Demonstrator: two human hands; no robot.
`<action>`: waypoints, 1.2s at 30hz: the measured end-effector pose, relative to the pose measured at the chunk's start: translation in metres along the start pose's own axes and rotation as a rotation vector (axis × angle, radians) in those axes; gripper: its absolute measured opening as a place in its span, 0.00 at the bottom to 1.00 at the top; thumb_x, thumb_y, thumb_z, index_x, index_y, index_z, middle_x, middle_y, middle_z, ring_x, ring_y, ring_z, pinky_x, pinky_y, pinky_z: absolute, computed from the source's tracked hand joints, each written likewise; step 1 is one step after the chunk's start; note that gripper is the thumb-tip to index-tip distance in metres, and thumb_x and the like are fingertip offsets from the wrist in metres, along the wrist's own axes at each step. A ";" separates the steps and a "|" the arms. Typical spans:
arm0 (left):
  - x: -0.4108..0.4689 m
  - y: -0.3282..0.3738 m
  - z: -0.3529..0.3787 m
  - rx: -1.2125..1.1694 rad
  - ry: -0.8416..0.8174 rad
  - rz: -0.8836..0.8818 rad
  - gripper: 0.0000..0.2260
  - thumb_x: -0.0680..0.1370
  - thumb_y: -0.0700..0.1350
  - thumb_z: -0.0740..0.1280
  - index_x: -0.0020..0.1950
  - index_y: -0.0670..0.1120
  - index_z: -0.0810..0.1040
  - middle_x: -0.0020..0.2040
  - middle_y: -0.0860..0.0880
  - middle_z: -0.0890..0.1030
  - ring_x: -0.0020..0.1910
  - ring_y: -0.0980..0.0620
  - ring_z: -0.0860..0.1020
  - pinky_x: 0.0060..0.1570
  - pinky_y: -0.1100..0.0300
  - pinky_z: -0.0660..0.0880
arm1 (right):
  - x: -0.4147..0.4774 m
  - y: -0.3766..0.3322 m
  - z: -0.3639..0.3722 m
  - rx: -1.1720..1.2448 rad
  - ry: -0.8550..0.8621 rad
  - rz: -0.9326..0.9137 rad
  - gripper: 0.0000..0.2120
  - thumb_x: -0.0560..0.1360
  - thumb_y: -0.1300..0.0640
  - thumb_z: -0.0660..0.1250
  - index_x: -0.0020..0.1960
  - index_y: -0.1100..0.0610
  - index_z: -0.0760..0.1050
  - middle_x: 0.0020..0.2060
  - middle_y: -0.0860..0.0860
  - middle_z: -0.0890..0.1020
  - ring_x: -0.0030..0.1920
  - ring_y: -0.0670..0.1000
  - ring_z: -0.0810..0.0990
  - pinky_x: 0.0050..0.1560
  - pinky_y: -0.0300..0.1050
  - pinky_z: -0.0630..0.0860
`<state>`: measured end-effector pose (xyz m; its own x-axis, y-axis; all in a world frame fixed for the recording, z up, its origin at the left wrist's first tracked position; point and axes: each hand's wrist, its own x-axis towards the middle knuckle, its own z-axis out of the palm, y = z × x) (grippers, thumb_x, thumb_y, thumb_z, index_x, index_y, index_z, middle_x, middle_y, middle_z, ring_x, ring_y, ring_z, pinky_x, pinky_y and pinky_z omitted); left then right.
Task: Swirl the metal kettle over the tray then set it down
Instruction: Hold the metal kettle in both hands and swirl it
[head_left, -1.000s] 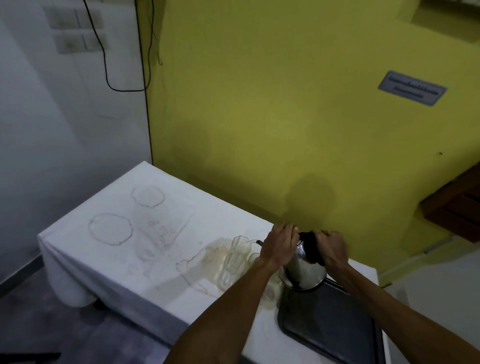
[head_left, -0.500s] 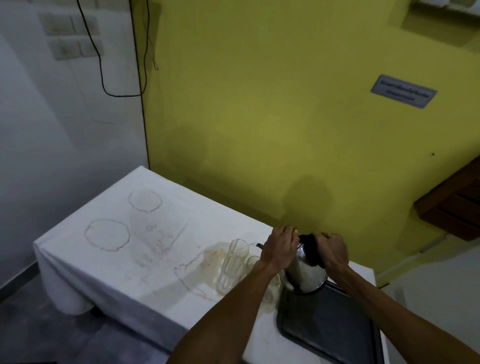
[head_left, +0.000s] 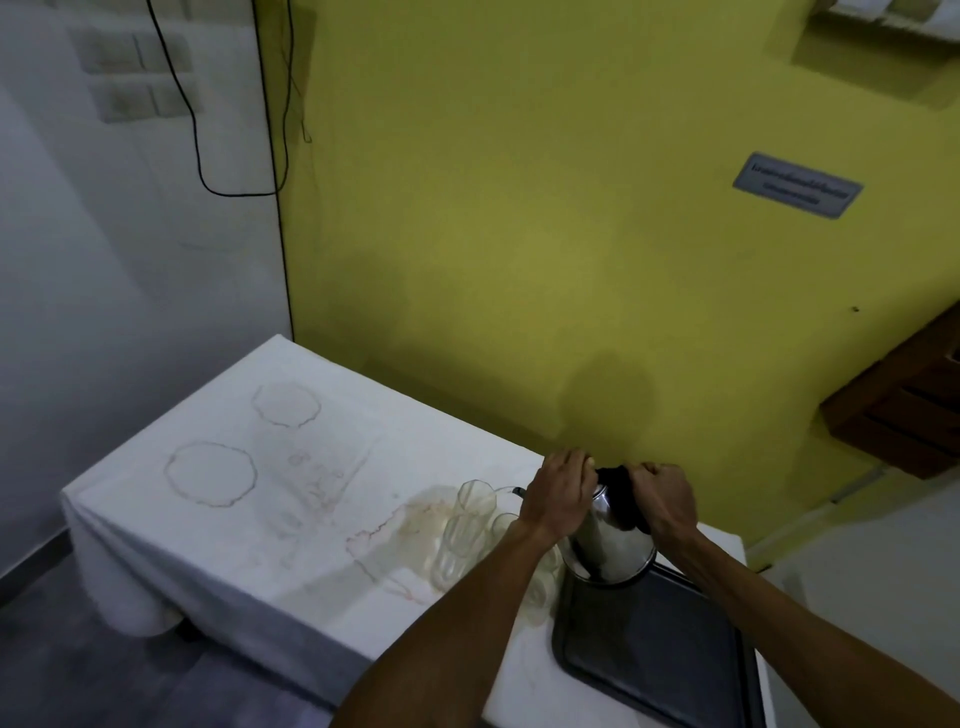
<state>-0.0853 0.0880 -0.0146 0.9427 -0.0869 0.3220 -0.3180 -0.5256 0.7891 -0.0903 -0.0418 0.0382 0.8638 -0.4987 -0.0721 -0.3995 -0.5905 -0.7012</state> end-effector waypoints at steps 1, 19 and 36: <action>-0.001 0.000 -0.001 -0.005 0.000 0.002 0.23 0.82 0.57 0.46 0.49 0.42 0.73 0.47 0.40 0.77 0.46 0.41 0.73 0.43 0.47 0.72 | -0.001 0.000 0.000 -0.003 -0.002 -0.004 0.13 0.72 0.53 0.67 0.33 0.59 0.79 0.31 0.57 0.79 0.35 0.59 0.77 0.38 0.48 0.71; -0.001 0.006 -0.018 -0.042 -0.002 0.005 0.23 0.80 0.54 0.46 0.50 0.40 0.74 0.47 0.40 0.78 0.47 0.40 0.74 0.45 0.47 0.72 | -0.011 -0.018 -0.004 -0.057 -0.007 -0.035 0.13 0.73 0.53 0.67 0.35 0.61 0.80 0.31 0.58 0.79 0.32 0.57 0.76 0.35 0.46 0.70; 0.002 0.013 -0.027 -0.075 -0.026 0.030 0.22 0.80 0.53 0.47 0.51 0.40 0.75 0.47 0.40 0.78 0.47 0.40 0.75 0.46 0.47 0.71 | -0.018 -0.026 -0.013 -0.099 0.043 -0.043 0.16 0.73 0.52 0.66 0.30 0.59 0.75 0.28 0.56 0.76 0.31 0.58 0.74 0.35 0.47 0.69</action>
<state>-0.0908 0.1036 0.0105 0.9345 -0.1247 0.3333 -0.3523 -0.4577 0.8164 -0.0993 -0.0260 0.0673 0.8675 -0.4974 -0.0117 -0.3930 -0.6706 -0.6291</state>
